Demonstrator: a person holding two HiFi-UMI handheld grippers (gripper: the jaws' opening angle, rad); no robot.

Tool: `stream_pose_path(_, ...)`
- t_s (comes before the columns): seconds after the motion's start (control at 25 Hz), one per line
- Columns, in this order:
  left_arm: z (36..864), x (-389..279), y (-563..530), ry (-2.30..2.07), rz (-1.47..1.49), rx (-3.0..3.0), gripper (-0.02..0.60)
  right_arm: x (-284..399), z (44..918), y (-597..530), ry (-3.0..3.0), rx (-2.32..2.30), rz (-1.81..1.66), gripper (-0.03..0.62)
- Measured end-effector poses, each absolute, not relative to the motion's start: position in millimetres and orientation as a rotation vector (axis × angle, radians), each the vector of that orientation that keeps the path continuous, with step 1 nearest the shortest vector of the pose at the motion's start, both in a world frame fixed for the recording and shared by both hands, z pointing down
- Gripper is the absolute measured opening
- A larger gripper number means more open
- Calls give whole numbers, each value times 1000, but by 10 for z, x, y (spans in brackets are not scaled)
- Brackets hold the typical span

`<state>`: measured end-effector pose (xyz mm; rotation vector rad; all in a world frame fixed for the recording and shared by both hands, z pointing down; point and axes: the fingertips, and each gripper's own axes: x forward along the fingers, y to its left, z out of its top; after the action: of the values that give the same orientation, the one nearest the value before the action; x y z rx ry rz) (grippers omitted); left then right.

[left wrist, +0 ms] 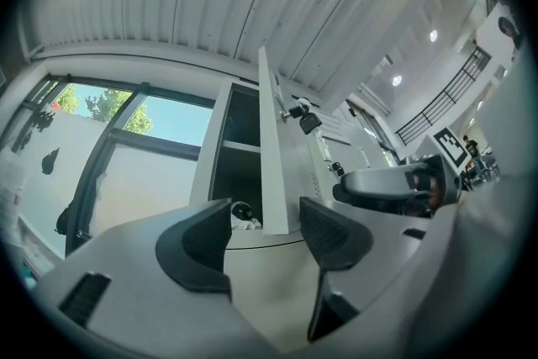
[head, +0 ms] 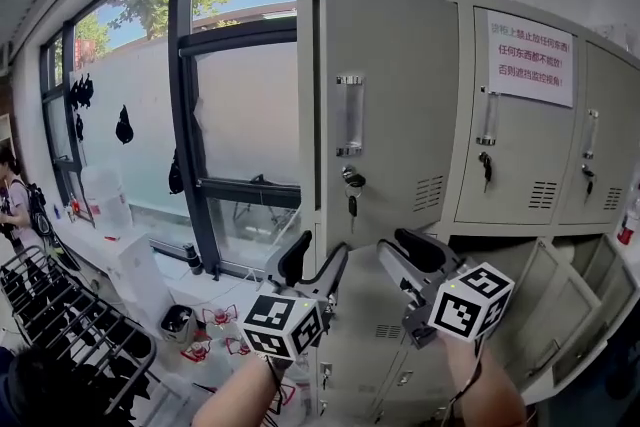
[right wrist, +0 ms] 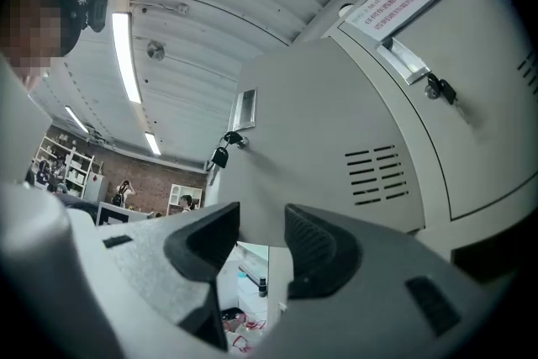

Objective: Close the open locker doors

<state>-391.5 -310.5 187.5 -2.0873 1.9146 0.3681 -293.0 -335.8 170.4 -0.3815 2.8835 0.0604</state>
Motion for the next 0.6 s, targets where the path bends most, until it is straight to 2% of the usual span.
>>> stream_pose_path(0.6, 1900, -4398, -3535, 1929, 317, -2086, 247, -3183, 1783, -3714, 2848, -488, 31, 161)
